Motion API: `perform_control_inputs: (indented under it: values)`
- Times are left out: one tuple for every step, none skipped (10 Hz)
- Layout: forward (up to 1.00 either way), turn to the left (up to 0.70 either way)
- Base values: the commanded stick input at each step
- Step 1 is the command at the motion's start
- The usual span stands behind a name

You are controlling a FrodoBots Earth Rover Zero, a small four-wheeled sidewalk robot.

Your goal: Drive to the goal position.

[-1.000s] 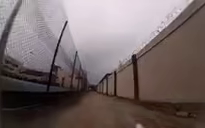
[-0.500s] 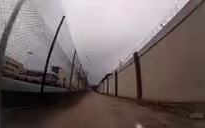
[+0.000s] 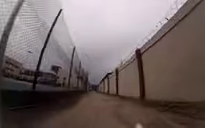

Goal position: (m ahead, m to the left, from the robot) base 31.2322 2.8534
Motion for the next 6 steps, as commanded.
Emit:
perform_control_inputs:
  values:
    - [0.84,0.03]
    - [0.84,0.03]
    - [0.84,0.03]
    - [0.84,0.03]
    - [0.84,0.03]
    - [0.84,0.03]
